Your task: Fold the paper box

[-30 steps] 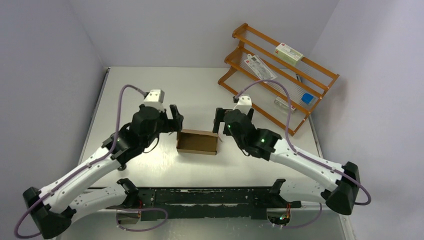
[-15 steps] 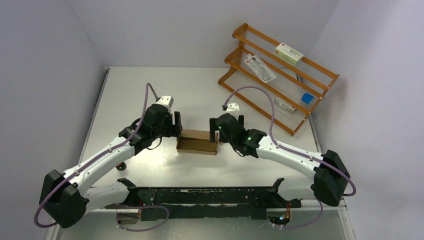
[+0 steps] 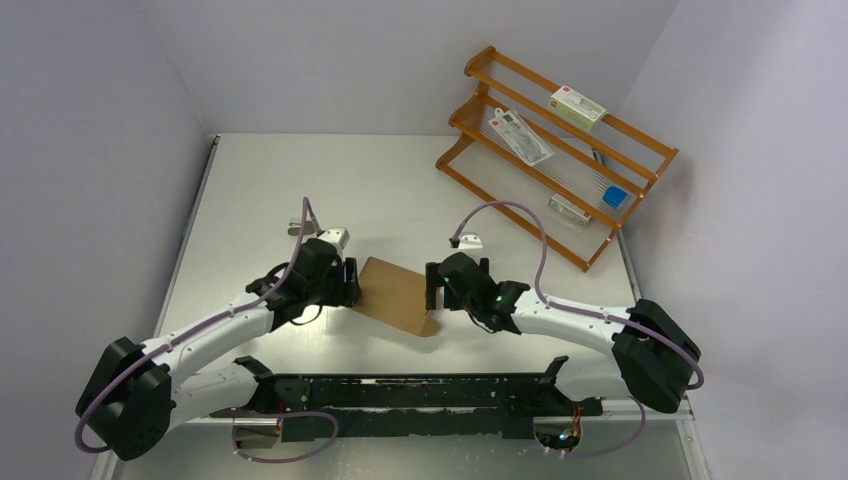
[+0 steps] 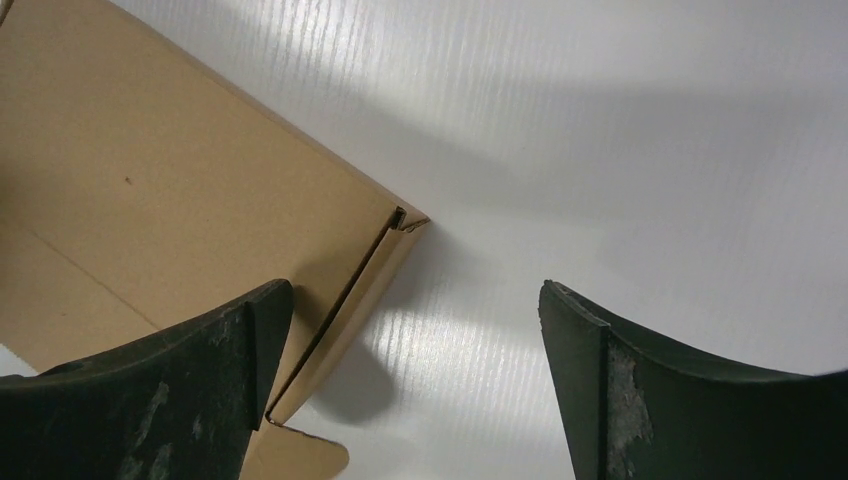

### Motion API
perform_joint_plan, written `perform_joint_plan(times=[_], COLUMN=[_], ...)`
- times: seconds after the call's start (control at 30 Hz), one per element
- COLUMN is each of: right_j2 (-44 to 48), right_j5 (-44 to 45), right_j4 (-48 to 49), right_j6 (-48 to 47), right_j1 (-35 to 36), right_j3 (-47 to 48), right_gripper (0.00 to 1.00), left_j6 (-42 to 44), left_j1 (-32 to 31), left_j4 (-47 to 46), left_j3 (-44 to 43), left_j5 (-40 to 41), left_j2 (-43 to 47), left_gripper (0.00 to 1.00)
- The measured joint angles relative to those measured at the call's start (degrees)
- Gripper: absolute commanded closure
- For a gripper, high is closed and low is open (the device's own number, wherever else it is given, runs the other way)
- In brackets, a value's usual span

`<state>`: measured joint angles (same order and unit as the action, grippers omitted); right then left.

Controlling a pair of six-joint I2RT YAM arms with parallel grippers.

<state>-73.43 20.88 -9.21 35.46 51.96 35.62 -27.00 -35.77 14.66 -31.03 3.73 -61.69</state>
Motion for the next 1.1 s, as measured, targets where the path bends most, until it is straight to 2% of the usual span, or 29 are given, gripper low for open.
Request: perform_joint_plan(times=[0.17, 0.3, 0.5, 0.73, 0.9, 1.0, 1.1], right_j2=[0.00, -0.24, -2.29, -2.64, 1.11, 2.99, 3.45], right_j5=[-1.14, -1.77, -1.86, -1.18, -3.17, -4.50, -5.81], right_j4=[4.83, 8.35, 13.18, 12.92, 11.52, 12.20, 13.25], right_j6=[1.27, 1.73, -1.44, -9.18, -10.40, -9.99, -9.18], right_j1=[-0.04, -0.07, -0.44, -3.50, -3.63, -3.65, -3.65], right_j3=[-2.73, -4.37, -4.50, -1.95, -1.44, -2.34, -4.57], right_gripper=[0.08, 0.12, 0.12, 0.07, 0.08, 0.11, 0.19], left_j6=[-0.83, -1.81, -3.54, -5.18, -5.40, -5.38, -5.38], left_j1=[0.00, 0.04, 0.15, 0.39, 1.38, 1.64, 1.75], left_j4=[-1.84, -4.68, -6.80, -5.38, -5.88, -7.17, -8.79], left_j3=[2.12, 4.26, 7.39, 7.23, 6.21, 6.23, 6.47], left_j5=[-0.26, -1.31, -4.11, -3.30, -1.49, -1.60, -1.84], left_j2=[0.26, 0.57, 3.76, 14.01, 15.37, 11.96, 7.67], left_gripper=[0.46, 0.46, 0.38, 0.25, 0.30, 0.35, 0.40])
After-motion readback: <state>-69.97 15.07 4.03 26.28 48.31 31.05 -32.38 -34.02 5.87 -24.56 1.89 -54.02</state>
